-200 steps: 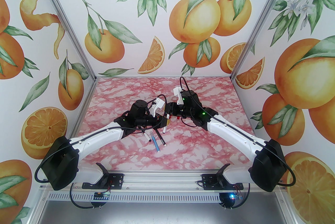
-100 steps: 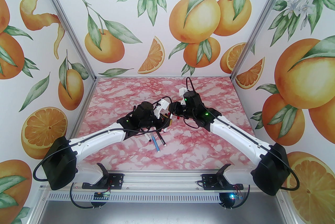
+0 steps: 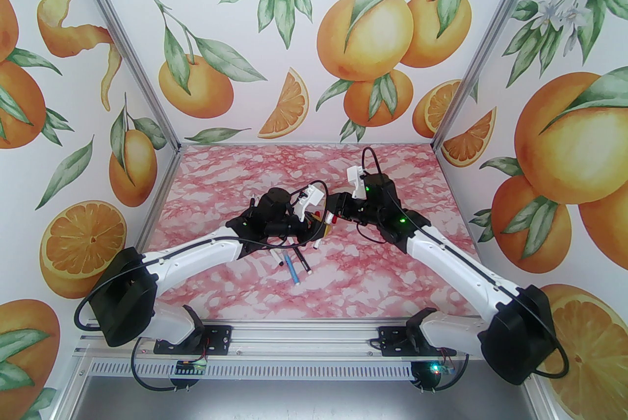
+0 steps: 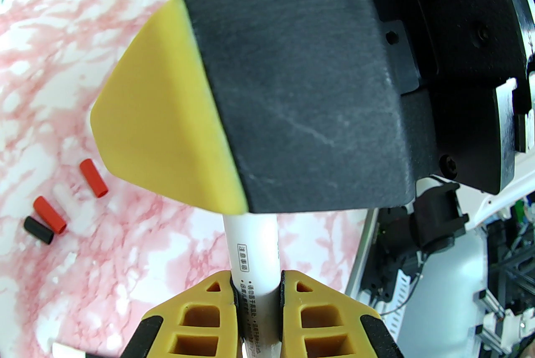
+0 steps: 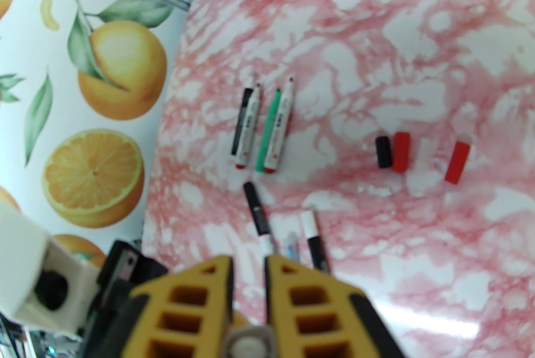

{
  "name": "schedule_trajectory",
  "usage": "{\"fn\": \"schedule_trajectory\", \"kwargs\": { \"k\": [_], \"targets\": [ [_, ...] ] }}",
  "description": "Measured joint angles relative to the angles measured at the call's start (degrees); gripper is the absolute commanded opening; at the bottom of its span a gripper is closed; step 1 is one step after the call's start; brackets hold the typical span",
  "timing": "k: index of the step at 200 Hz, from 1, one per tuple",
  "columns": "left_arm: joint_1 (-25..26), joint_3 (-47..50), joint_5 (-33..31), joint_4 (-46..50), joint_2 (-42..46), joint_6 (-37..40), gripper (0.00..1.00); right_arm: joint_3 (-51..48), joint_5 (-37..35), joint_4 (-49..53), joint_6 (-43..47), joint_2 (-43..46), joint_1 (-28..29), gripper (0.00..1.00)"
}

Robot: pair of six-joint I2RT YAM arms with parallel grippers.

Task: Open the pen caps

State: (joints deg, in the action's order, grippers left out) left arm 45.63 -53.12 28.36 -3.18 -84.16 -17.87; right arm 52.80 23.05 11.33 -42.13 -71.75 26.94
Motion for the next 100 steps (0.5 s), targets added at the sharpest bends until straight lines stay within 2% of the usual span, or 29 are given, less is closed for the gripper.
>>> {"fn": "schedule_trajectory", "kwargs": {
  "k": [78,100],
  "targets": [
    [-0.7,0.0,3.4,-2.0,0.0,-0.8,0.0,-3.7,3.3,-6.5,2.6,3.1,-1.1,0.06],
    [-0.8,0.0,3.2,-2.5,0.2,-1.1,0.03,-3.7,4.2,-7.6,2.5,3.1,-1.3,0.07]
  ]
}}
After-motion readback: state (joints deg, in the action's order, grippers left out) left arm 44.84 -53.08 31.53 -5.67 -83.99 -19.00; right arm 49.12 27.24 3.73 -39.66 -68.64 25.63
